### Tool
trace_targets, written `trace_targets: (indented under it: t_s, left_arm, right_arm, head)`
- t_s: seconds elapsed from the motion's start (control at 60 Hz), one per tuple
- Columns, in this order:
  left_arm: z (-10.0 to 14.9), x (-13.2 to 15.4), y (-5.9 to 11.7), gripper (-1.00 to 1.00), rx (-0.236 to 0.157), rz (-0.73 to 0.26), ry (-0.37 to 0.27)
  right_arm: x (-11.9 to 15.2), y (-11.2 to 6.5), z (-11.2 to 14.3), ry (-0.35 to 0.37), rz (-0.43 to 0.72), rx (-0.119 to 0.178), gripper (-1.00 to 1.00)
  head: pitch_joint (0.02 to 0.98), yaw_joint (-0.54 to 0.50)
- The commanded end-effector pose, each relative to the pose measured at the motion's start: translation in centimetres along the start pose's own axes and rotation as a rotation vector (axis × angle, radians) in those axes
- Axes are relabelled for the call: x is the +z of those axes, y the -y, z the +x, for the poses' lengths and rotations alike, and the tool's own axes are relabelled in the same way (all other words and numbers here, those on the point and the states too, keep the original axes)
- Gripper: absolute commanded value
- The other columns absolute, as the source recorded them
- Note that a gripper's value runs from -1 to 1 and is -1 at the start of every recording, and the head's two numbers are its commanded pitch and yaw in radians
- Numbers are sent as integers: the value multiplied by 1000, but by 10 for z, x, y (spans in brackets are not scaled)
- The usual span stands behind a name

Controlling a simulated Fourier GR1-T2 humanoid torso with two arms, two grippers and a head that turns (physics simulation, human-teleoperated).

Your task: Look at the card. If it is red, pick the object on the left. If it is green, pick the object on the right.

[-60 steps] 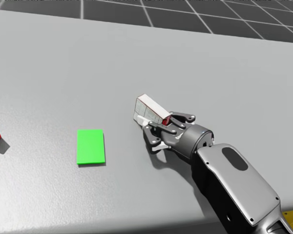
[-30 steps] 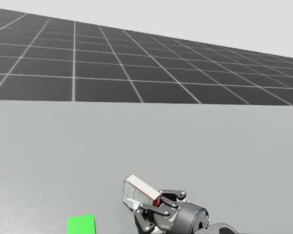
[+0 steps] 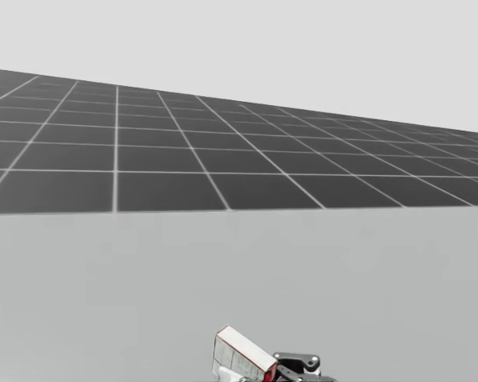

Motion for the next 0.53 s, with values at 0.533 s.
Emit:
trace_targets:
  t_s: [0.533]
  left_arm:
    - [-4, -2, 1, -1000, -18, -10, -27]
  right_arm:
    - [49, 57, 163, 389, -279, 71, 1000]
  head:
    - [408, -316]
